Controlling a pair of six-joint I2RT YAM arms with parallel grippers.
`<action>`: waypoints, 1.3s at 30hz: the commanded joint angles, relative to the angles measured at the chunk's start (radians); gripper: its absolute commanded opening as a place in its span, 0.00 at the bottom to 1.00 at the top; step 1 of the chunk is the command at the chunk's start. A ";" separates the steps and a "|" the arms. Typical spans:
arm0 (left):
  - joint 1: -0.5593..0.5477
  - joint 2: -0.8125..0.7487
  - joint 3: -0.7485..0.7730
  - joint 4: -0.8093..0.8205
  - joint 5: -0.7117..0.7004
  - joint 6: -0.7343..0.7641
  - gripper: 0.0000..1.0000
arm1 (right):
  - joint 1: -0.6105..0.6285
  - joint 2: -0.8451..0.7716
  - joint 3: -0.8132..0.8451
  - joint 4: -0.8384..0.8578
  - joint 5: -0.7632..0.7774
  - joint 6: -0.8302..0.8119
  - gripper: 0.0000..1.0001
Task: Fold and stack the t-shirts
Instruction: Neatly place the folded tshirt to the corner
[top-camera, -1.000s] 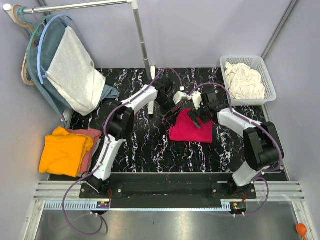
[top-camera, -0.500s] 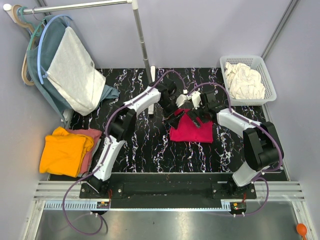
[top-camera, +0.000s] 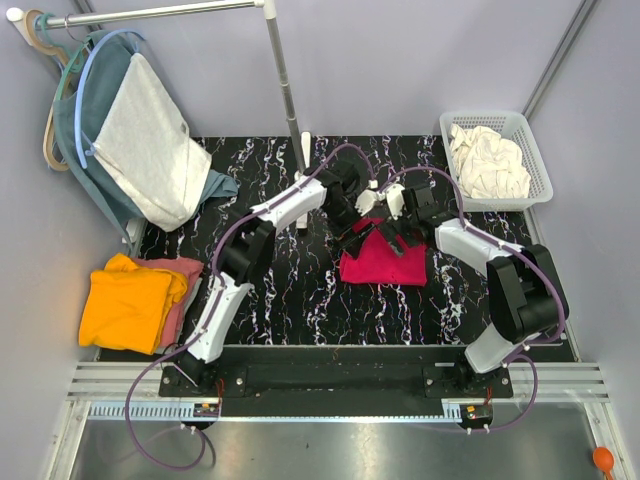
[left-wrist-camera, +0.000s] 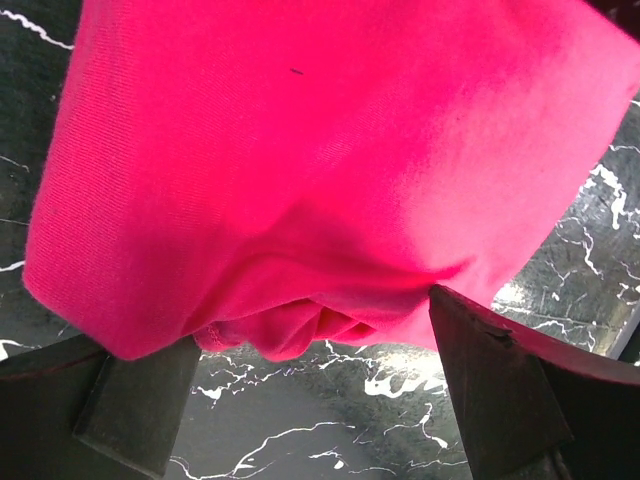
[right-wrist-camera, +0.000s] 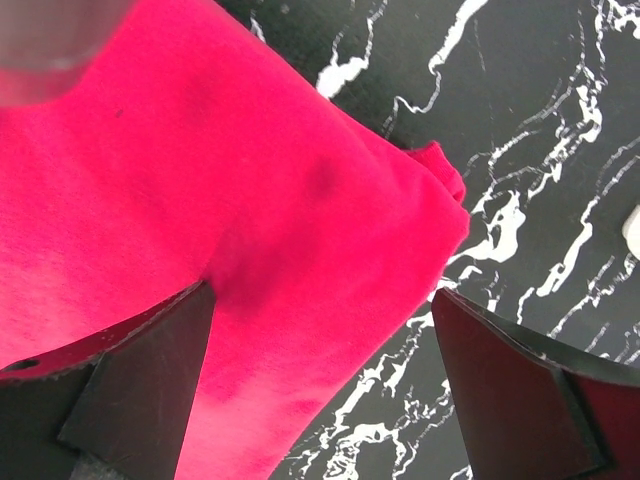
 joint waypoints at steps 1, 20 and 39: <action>-0.055 0.012 -0.032 0.103 -0.073 -0.068 0.99 | 0.022 -0.046 -0.011 0.022 -0.022 -0.034 1.00; -0.071 0.020 -0.146 0.162 -0.118 -0.130 0.58 | 0.020 -0.331 -0.136 0.049 0.121 -0.107 1.00; -0.086 -0.100 -0.179 0.126 -0.283 -0.006 0.00 | 0.020 -0.421 -0.219 0.036 0.171 -0.117 1.00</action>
